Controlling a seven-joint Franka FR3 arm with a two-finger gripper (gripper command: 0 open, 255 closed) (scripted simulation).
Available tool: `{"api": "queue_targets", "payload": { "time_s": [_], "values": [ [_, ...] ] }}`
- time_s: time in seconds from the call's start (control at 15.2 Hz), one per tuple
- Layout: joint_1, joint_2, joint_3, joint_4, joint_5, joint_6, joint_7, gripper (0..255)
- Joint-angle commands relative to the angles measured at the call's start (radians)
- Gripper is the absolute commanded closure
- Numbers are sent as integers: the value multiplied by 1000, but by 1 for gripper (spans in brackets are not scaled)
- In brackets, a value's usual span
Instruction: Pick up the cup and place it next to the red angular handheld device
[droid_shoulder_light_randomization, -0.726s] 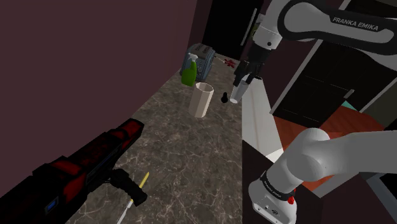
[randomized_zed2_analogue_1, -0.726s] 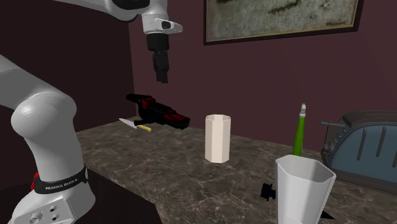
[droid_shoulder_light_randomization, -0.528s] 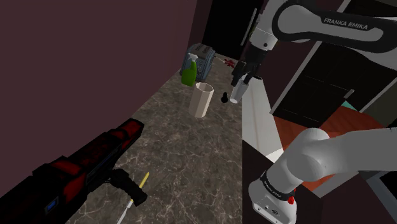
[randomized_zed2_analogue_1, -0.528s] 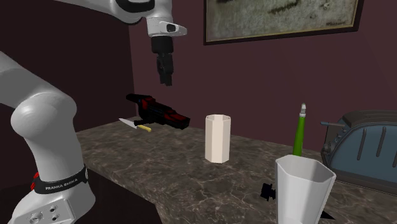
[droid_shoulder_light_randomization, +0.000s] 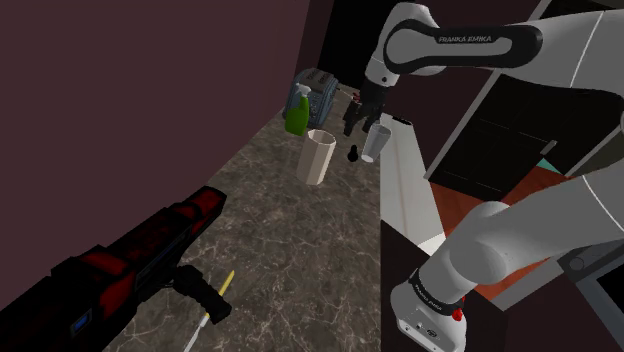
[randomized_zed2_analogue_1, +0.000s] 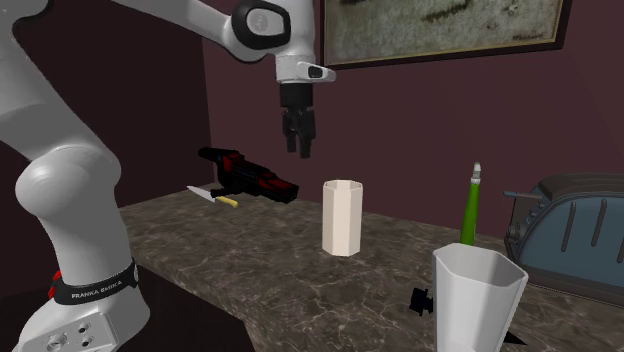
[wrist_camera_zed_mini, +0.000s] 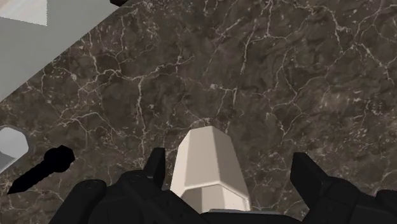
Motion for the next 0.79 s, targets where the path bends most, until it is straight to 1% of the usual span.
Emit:
{"api": "queue_targets", "payload": {
  "time_s": [0.0, 0.33, 0.66, 0.73],
  "values": [
    [0, 78, -12, 41, 1, 30, -16, 0],
    [-9, 275, -45, 153, 13, 96, -69, 0],
    [-24, 476, -68, 296, 40, 133, -123, 0],
    [-25, 483, -68, 301, 41, 134, -125, 0]
  ]
}}
